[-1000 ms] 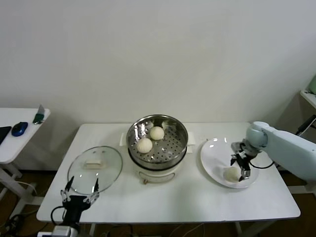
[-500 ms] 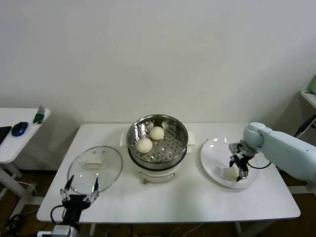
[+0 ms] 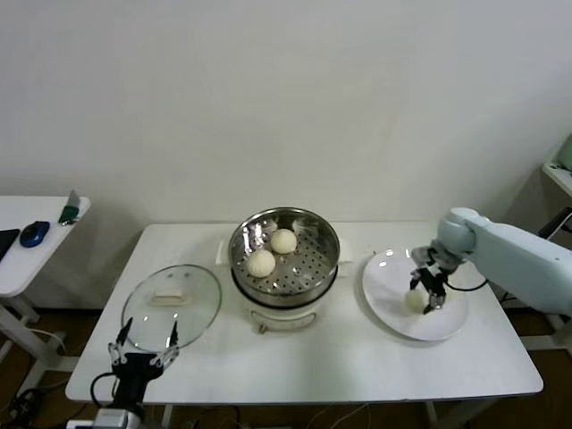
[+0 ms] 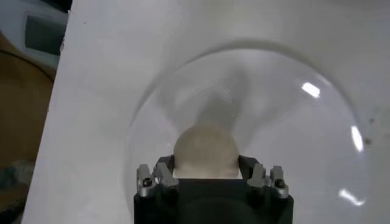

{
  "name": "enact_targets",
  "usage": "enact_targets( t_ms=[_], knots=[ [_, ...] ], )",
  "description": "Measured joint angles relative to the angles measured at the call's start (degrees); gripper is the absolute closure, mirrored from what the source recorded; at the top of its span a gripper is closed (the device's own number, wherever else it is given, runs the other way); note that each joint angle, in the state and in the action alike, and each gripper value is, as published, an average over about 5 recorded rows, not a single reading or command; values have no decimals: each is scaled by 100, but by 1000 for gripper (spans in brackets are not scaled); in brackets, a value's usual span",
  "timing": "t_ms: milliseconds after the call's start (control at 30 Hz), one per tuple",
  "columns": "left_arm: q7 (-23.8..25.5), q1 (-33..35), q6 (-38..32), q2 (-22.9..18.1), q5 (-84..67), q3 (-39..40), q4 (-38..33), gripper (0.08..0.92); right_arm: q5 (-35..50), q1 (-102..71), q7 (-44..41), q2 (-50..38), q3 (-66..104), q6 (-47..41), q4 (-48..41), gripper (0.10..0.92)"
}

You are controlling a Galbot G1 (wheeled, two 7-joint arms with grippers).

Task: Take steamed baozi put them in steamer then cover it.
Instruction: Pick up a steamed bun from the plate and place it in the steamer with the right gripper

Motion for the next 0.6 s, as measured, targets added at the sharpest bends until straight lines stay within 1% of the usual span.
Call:
enact_targets(
  t_ms=[367,600],
  knots=[
    [-3,81,-9,4,32,15,-63,177,65,1974,-165,661,-1001,1392,275,337],
    [-15,164,-20,2,11,3,-82,177,-26,2623,-212,1313,-1163,2202,479,332]
  ],
)
